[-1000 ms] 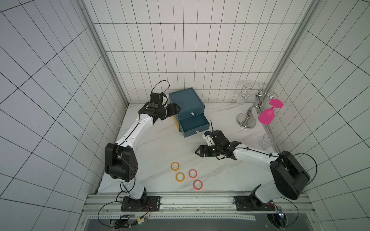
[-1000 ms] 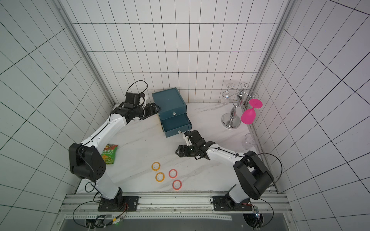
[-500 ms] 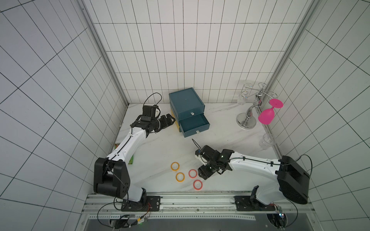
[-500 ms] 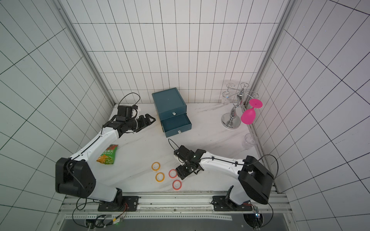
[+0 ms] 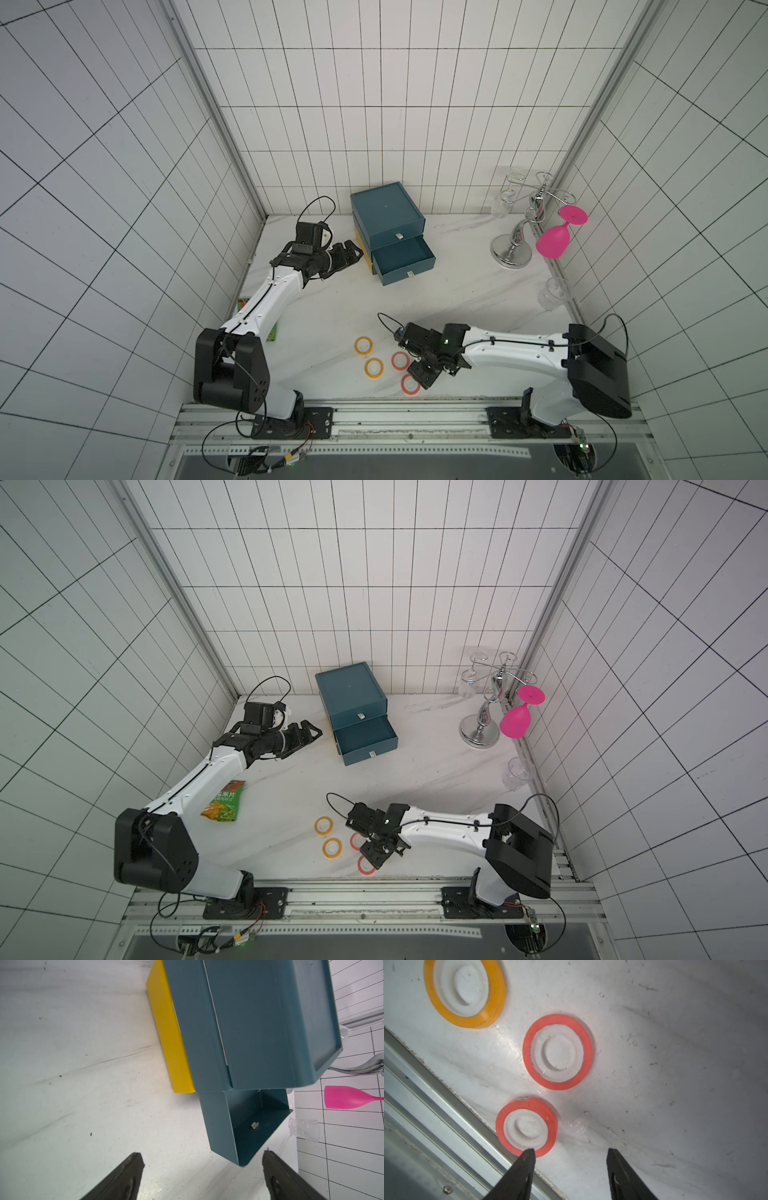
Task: Place the transparent tape into the drawer according to color
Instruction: Pick up the tape at the center of the board.
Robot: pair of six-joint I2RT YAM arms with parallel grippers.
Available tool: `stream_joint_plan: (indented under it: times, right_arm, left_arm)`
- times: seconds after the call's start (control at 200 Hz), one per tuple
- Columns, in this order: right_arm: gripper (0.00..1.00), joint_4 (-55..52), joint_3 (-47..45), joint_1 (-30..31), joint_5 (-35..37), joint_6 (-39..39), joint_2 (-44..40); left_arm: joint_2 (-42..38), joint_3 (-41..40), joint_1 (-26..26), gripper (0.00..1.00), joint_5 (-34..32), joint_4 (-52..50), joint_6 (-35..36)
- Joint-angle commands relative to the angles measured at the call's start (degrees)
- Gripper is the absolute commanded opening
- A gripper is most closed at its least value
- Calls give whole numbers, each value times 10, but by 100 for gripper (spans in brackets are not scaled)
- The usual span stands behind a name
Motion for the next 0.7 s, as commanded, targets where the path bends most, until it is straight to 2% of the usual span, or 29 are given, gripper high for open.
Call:
stream_joint_plan:
  times: [0.0,0.255,0.695]
  right_arm:
    - [59,-20,30,15,22,-1,14]
    - [57,-28,47,25,24,-7,39]
    - [43,-30,63,37,21,-16,86]
  left_arm:
    - [-14,-7,5,93,-8,-6,10]
    - [-18,-9,11,93,-10,-15,13]
    - [-18,-9,20,93,-9,-20,17]
